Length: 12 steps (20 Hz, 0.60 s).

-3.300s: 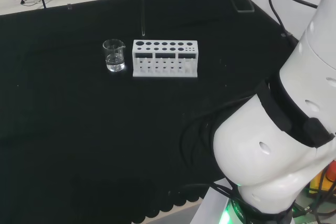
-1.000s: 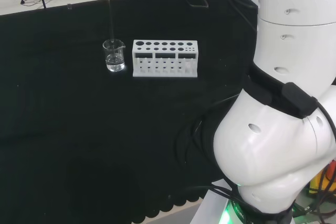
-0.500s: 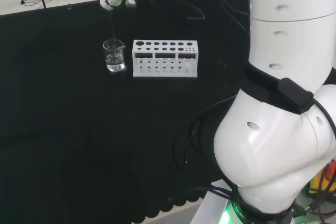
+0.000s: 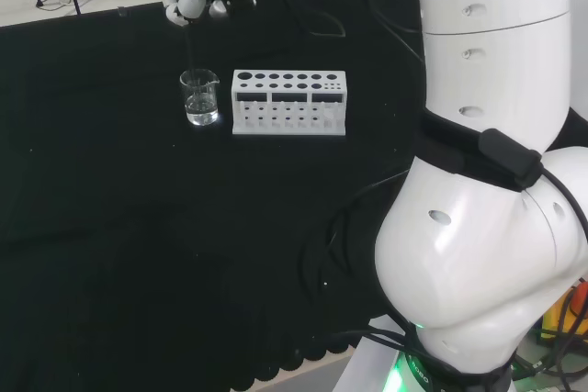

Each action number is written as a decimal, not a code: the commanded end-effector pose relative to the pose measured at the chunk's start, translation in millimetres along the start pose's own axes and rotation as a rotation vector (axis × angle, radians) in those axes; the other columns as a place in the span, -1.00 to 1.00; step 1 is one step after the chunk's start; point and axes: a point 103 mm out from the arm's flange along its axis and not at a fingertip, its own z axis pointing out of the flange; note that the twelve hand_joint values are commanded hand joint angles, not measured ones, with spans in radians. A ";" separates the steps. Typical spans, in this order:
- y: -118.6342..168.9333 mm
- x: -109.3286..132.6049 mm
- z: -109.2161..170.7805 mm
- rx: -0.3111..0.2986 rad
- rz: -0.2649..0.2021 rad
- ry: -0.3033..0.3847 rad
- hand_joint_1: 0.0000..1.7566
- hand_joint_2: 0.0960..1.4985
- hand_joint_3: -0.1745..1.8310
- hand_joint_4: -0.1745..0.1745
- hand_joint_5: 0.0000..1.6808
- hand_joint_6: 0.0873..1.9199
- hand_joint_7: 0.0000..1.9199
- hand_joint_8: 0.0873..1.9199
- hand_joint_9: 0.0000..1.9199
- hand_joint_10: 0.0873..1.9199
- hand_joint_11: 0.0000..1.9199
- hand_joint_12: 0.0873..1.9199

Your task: Stir in the beaker to the left of the white test tube rack with the glass rod.

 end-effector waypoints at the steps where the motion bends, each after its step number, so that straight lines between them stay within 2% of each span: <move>1: 4.9 -6.3 2.1 0.005 0.016 -0.002 0.39 -0.30 0.02 -1.00 0.45 -0.17 0.58 0.14 0.87 -0.12 0.84 -0.28; 6: -8.4 -24.9 -3.7 -0.008 0.030 0.012 0.39 -0.30 0.02 -1.00 0.45 -0.17 0.58 0.14 0.88 -0.12 0.84 -0.28; 12: -29.2 -27.7 -9.6 -0.010 0.049 0.007 0.39 -0.30 0.02 -1.00 0.45 -0.17 0.58 0.14 0.88 -0.12 0.84 -0.28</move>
